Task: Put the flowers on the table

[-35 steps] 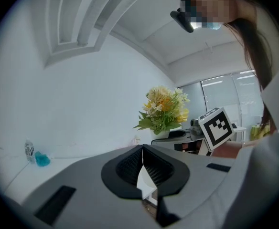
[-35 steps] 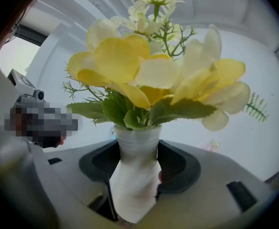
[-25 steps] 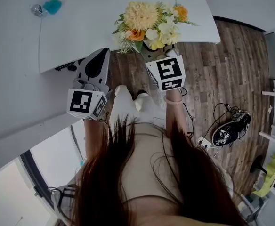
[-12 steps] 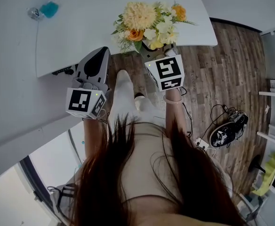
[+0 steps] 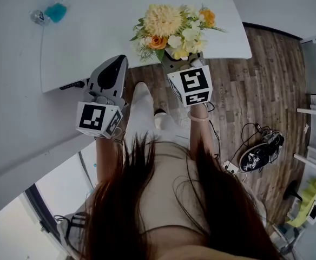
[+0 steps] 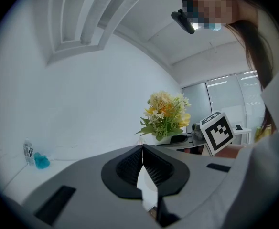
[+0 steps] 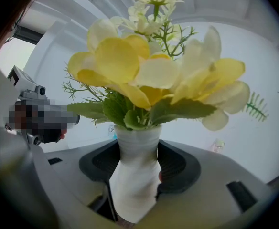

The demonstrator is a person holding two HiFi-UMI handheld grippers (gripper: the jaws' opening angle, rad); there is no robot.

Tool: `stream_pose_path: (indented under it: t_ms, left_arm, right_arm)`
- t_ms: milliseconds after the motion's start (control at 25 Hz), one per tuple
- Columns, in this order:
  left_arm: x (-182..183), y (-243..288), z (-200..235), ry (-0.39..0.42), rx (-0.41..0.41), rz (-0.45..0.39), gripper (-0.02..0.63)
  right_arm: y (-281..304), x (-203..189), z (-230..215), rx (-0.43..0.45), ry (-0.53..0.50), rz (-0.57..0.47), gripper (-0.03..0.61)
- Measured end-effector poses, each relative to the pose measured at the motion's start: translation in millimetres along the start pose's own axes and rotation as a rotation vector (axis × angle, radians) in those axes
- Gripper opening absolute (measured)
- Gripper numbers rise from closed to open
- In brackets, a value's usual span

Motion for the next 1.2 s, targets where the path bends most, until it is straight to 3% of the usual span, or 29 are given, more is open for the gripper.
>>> stream_pose_path:
  t_ms: [1200]
  left_arm:
    - [0,64,71,-0.033,-0.006,0.051,0.003]
  right_arm:
    - [96,-13,-28,0.005,0.029,0.028,0.256]
Point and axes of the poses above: the fingertips, and each gripper's own axes: y forward along the fingers, z to its left, x out of its top, the point moved 4 cm from there along -y, backward along the fingers, and after that the axes turned 7 degrees about -y, right-handed, at the moved point
